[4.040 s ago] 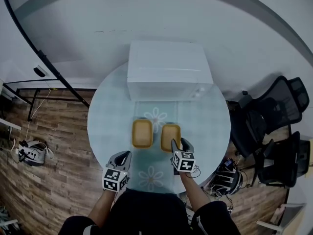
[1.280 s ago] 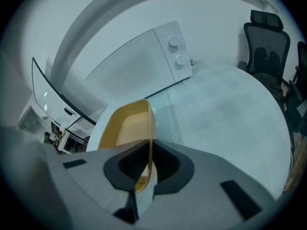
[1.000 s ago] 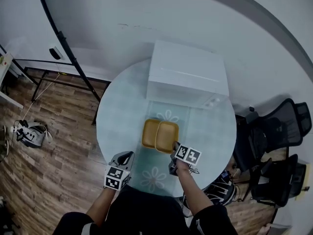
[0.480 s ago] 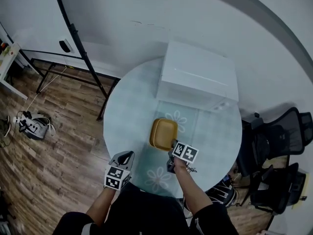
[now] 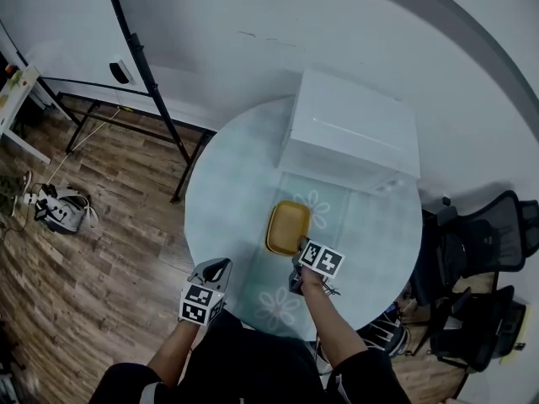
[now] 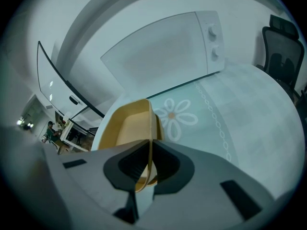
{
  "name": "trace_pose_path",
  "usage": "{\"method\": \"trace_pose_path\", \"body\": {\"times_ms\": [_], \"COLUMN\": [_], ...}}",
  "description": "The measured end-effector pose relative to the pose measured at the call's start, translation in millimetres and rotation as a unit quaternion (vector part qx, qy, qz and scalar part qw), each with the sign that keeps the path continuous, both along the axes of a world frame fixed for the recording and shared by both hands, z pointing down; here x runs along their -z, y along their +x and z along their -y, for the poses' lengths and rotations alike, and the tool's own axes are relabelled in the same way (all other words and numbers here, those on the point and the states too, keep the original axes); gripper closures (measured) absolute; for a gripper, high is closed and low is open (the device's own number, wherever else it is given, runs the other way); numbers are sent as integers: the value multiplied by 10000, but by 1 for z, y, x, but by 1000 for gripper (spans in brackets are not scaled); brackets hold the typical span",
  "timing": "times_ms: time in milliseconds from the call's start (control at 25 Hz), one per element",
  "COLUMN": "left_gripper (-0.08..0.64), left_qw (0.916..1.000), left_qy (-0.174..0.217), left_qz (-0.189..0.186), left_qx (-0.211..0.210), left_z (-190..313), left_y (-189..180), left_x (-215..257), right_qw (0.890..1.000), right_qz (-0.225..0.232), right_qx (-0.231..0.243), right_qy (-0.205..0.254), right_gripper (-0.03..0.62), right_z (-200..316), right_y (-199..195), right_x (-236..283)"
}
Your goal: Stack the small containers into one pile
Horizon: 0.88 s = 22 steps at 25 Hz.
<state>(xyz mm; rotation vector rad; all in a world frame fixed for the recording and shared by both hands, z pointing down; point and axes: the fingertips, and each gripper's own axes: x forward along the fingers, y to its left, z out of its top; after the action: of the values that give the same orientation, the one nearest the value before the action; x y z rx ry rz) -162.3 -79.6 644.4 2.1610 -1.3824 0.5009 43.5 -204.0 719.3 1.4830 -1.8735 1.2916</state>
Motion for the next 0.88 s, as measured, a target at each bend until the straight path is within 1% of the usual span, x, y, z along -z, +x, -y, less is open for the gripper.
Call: {"method": "trace_pose_path", "body": {"times_ms": [120, 520, 640, 760, 880], "left_gripper": [545, 545, 545, 545, 546], "left_qw": [10000, 10000, 10000, 10000, 9999], "left_qy": [-23, -39, -60, -63, -76], "left_qz": [-9, -21, -23, -26, -34], "left_qx": [-12, -16, -41, -64, -66], "left_z": [1, 2, 3, 5, 7], "left_y": [-3, -10, -10, -7, -5], "left_x": [-1, -4, -7, -7, -7], "right_qw": [9999, 9994, 9994, 9992, 9993], "right_qz": [-67, -277, -268, -323, -230], "right_qx": [106, -104, -164, -90, -87], "right_qy": [17, -157, -167, -222, -281], "right_gripper": [555, 555, 554, 554, 554], "right_z": [2, -2, -3, -2, -3], "right_y": [-9, -4, -2, 0, -1], "right_x": [0, -13, -13, -18, -24]}}
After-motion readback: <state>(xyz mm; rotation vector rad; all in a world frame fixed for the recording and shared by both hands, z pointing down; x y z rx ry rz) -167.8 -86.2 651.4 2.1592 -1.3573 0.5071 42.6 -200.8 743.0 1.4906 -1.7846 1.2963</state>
